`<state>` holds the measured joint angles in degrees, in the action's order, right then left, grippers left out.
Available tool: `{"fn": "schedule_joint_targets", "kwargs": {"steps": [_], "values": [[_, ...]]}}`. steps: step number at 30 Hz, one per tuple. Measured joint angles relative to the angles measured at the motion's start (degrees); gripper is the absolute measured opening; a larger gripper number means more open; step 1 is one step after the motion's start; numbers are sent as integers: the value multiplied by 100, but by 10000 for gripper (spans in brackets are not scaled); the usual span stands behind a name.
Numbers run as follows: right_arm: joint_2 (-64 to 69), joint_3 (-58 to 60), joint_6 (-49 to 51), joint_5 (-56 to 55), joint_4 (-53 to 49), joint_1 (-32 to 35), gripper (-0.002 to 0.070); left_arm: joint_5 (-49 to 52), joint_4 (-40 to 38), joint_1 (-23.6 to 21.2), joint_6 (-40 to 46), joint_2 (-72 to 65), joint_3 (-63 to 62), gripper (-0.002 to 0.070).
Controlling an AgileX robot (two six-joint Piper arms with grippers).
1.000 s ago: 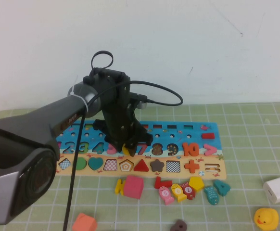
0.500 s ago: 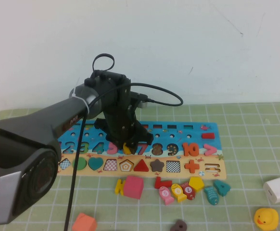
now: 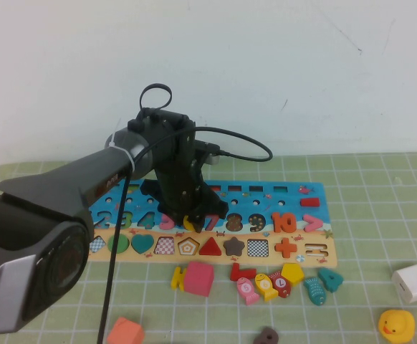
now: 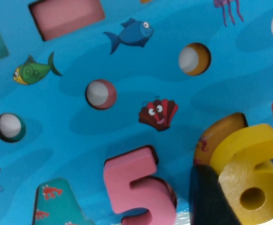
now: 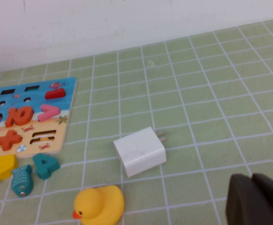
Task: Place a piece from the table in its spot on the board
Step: Place the "number 6" into the hole of the number 6
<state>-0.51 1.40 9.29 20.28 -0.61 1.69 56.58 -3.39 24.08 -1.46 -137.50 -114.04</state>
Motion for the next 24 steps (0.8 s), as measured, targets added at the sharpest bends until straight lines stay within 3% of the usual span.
{"fn": "schedule_joint_targets", "kwargs": {"steps": [8,18,22,24], "values": [[0,0,0,0,0,0,-1,52,117,0,-151,-9,-42,337],[0,0,0,0,0,0,-1,433,141,0,-164,-23,-731,347],[0,0,0,0,0,0,-1,783,167,0,-130,-13,-1026,298],[0,0,0,0,0,0,-1,957,216,0,-81,45,-1040,216]]}}
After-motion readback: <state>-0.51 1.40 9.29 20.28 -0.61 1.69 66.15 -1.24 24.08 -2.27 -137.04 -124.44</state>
